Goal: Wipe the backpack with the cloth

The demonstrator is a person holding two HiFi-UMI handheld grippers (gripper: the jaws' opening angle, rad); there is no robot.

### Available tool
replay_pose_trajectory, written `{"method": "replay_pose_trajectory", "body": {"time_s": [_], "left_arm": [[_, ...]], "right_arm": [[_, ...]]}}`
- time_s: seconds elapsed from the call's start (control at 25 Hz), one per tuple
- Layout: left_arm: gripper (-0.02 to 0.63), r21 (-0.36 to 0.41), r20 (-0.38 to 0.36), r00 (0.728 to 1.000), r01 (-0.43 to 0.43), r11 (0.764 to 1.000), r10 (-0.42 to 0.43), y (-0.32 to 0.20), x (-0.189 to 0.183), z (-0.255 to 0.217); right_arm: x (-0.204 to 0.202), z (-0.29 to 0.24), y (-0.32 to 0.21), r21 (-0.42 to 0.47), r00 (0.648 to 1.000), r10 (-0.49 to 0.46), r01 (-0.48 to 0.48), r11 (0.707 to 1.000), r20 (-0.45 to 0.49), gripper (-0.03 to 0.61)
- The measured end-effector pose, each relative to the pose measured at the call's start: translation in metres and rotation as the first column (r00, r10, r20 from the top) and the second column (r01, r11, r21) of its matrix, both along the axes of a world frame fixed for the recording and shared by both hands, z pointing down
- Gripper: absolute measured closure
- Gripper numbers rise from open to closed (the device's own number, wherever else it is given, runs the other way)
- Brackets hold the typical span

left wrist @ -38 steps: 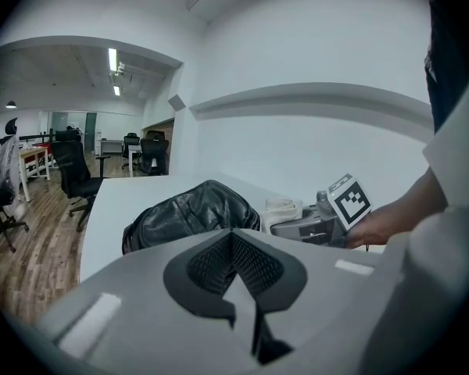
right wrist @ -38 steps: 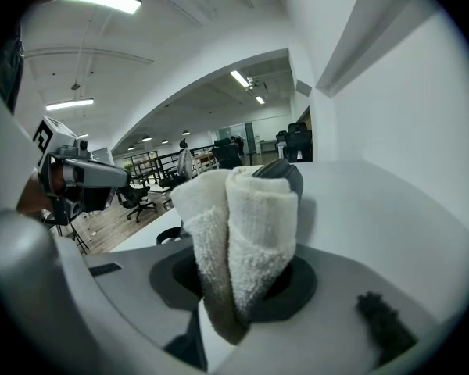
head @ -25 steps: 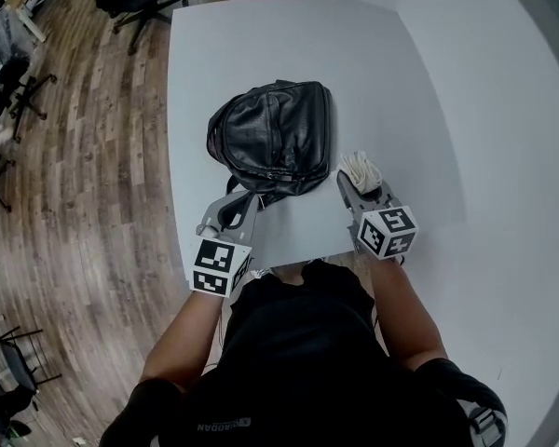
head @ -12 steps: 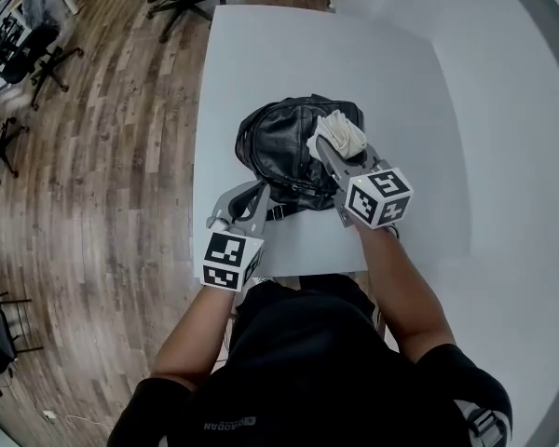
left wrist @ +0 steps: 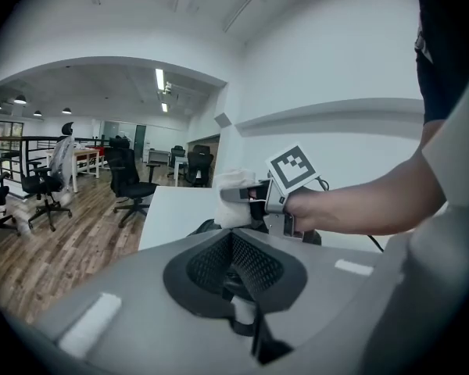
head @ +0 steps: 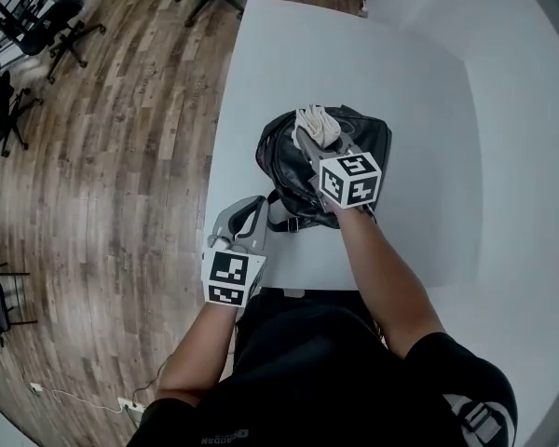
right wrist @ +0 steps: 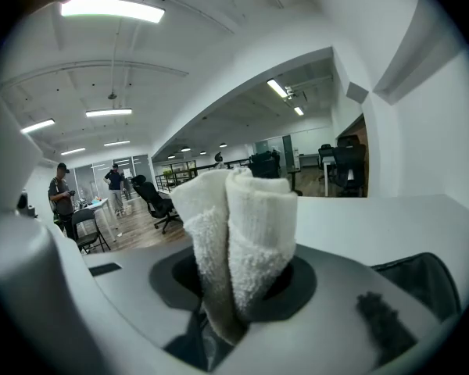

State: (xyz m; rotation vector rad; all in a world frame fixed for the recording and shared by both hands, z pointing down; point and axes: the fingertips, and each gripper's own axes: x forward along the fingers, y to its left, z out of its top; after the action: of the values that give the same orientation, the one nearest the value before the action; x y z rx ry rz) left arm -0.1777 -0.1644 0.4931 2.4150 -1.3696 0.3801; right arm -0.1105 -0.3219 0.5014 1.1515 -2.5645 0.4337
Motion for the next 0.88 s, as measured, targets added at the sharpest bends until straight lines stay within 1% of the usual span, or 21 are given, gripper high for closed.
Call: {"method": "replay_pose_trajectory", "body": {"time_s": [0.2, 0.36, 0.64, 0.88], "left_arm": [[0.609, -0.048, 0.017, 0.999, 0.039, 0.998, -0.038, -0.006, -0.016, 0.020], [0.609, -0.063, 0.030, 0.998, 0.050, 0.997, -0.048, -0.012, -0.018, 0.024], [0.609, -0.074, 0.032, 0.999, 0.046, 0.996, -0.044, -0.018, -0.011, 0.029], [0.609, -0.078, 0.027, 0.999, 0.037, 0.996, -0.035, -0.022, -0.003, 0.032]], "right_arm": [[-0.012, 0.016, -0.023, -0.014, 1.000, -0.001, 0.001, 1.000, 0.027, 0.469], [-0.020, 0.024, -0.035, -0.027, 0.999, -0.027, 0.028, 0.999, 0.027, 0.469], [-0.030, 0.034, -0.048, -0.031, 0.998, -0.070, 0.070, 0.997, -0.007, 0.469], [-0.017, 0.039, -0.051, -0.037, 0.998, -0.063, 0.062, 0.997, -0.030, 0.469]]}}
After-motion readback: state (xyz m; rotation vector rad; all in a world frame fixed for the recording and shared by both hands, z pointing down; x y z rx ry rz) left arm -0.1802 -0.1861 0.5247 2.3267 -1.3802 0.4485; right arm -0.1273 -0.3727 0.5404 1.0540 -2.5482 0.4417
